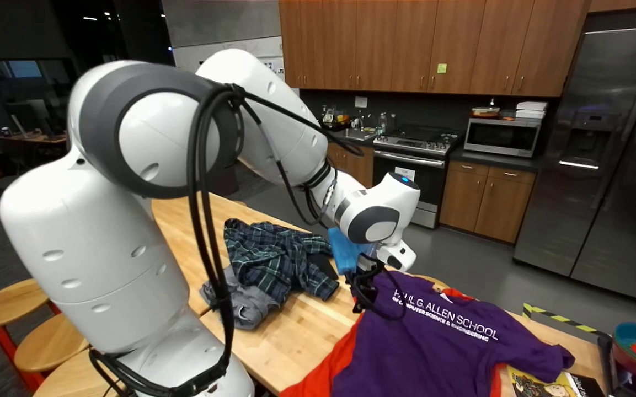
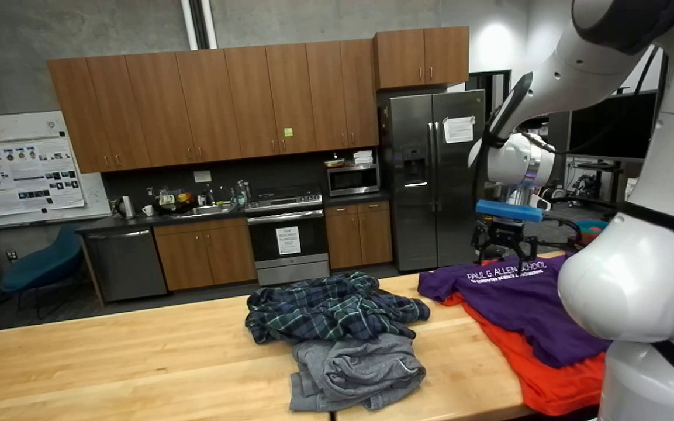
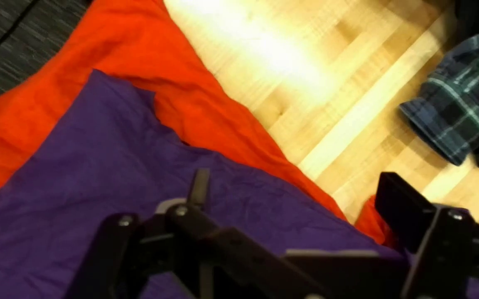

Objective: Pick up the purple t-shirt

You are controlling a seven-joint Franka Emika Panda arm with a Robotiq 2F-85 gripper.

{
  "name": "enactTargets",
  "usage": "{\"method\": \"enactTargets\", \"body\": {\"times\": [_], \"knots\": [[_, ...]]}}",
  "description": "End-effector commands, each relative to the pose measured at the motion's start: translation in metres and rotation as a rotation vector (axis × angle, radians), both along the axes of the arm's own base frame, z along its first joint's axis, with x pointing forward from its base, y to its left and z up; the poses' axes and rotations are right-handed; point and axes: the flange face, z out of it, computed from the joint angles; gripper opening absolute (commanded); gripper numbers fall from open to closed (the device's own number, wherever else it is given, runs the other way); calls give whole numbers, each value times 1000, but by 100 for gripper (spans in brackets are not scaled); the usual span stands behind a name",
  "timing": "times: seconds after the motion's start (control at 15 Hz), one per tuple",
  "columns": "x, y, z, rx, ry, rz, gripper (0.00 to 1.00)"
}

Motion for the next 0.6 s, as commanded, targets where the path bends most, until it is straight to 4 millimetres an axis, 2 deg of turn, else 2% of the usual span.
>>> {"method": "enactTargets", "body": {"times": [0.0, 0.13, 0.2, 0.27, 0.33, 0.53], "knots": [[-30, -22, -17, 14, 40, -47, 100], [-55, -21, -16, 20, 79, -100, 100], [-50, -26, -28, 39, 83, -101, 100], [-60, -26, -27, 40, 99, -110, 100], [-58, -25, -34, 47, 103, -105, 100], [-70, -21, -43, 43, 125, -101, 100]]}}
